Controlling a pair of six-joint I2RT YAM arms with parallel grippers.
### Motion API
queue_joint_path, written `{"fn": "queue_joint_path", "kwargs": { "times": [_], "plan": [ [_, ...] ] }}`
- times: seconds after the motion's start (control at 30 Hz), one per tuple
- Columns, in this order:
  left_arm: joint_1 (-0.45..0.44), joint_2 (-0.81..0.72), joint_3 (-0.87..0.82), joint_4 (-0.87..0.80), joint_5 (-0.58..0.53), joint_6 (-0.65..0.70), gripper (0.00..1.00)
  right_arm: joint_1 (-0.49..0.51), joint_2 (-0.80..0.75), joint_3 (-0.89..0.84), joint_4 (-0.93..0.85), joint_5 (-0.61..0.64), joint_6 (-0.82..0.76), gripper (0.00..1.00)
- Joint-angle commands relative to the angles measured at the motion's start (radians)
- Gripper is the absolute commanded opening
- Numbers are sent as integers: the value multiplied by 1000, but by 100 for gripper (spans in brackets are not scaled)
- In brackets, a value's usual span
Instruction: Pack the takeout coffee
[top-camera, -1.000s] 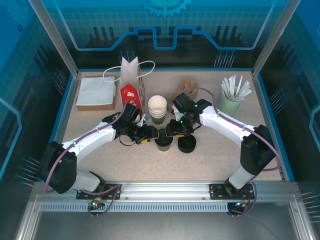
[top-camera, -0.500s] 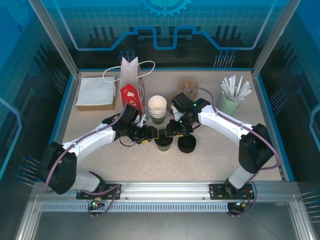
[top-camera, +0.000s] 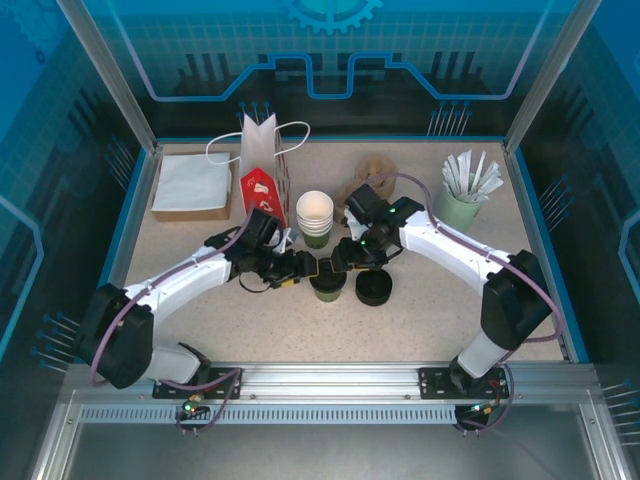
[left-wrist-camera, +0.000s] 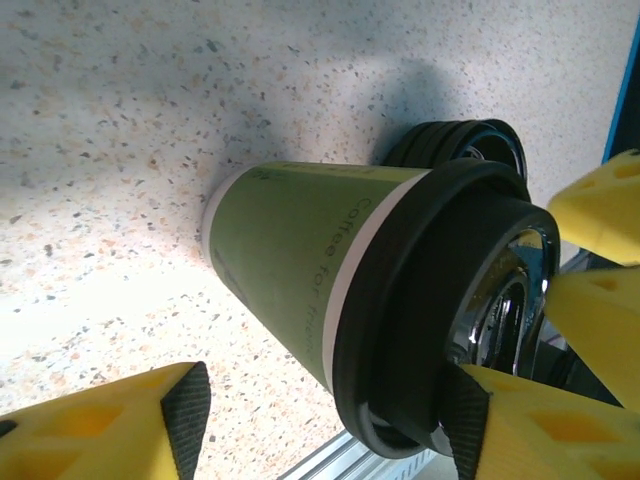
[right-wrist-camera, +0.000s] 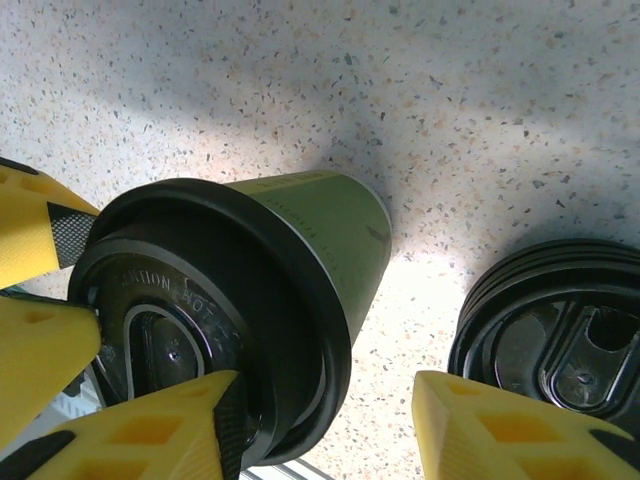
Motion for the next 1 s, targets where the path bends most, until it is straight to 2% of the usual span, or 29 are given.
{"fn": "queue_joint_path", "kwargs": {
  "times": [0.0,0.1,0.2,0.47,0.57,0.97],
  "plan": [
    [12,18,80,-102,-46,4,70,2,-69,-12,46,-7,8,61],
    [31,7,124,-124,-44,14,76,-7,-95,-40,75,-32,4,73],
    [55,-29,129,-144,-55,21,78,-11,-88,-70,111,-68,-7,80],
    [110,-177,35,-191,-48,16,78,-12,17,-67,223,-162,-50,83],
    [129,-218,-13,-193,-28,6,78,-12,36,-79,275,-239,-59,84],
    [157,-251,-77,-193,16,7,79,12,-52,-189,310,-290,-19,83]
  ]
}}
